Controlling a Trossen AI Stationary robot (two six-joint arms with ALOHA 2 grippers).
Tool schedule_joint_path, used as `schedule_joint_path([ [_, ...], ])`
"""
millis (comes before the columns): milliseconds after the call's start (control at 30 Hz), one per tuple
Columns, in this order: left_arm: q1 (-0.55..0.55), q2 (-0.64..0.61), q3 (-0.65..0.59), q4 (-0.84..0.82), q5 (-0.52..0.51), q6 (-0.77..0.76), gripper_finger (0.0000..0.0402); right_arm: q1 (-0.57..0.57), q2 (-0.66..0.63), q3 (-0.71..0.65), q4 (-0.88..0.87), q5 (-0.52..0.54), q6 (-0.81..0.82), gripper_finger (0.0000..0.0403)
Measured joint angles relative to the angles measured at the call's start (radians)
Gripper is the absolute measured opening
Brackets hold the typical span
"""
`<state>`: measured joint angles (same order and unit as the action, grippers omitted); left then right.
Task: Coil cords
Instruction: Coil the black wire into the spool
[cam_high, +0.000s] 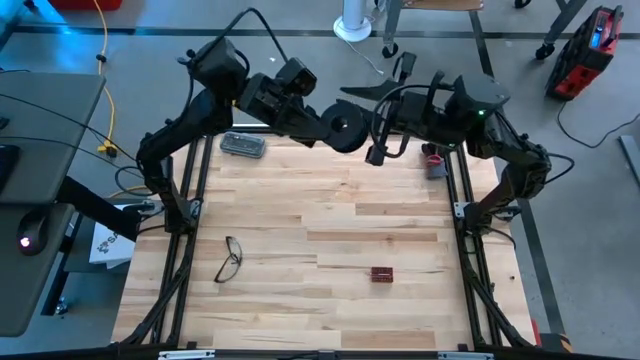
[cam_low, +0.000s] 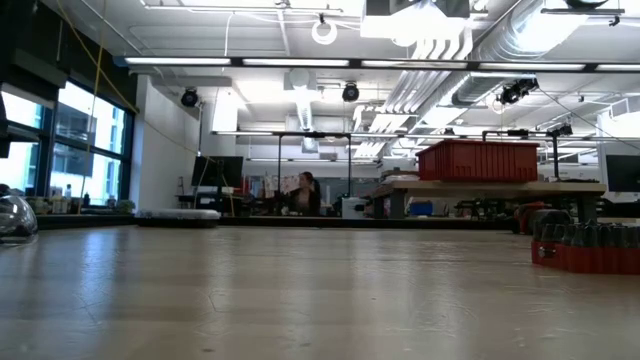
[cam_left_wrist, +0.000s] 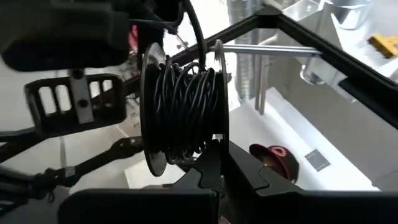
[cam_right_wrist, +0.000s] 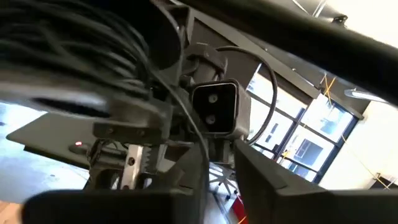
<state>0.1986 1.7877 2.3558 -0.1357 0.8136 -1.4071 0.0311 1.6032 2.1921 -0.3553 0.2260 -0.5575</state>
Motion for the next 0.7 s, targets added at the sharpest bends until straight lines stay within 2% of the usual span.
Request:
schedule_joint_path([
  [133,0.002,-0.001,0.000,0.042,-0.007,0.009,0.0003,0.000,0.000,0.000,0.009,-0.003,0.000,0.0103],
  [233,0.002,-0.001,0.000,0.103,-0.012,0.020,0.0003,0.001,0.000,0.000,0.036,-0.014,0.006,0.0118],
  [367,0.002,-0.002,0.000,0.175,-0.021,0.003,0.0003,0.001,0.011,0.000,0.080,-0.027,0.040,0.0121],
  [700,0.006,-0.038,-0.001,0.129,-0.004,0.015,0.0003,0.002,0.007,0.000,0.017,-0.018,0.056,0.0122],
])
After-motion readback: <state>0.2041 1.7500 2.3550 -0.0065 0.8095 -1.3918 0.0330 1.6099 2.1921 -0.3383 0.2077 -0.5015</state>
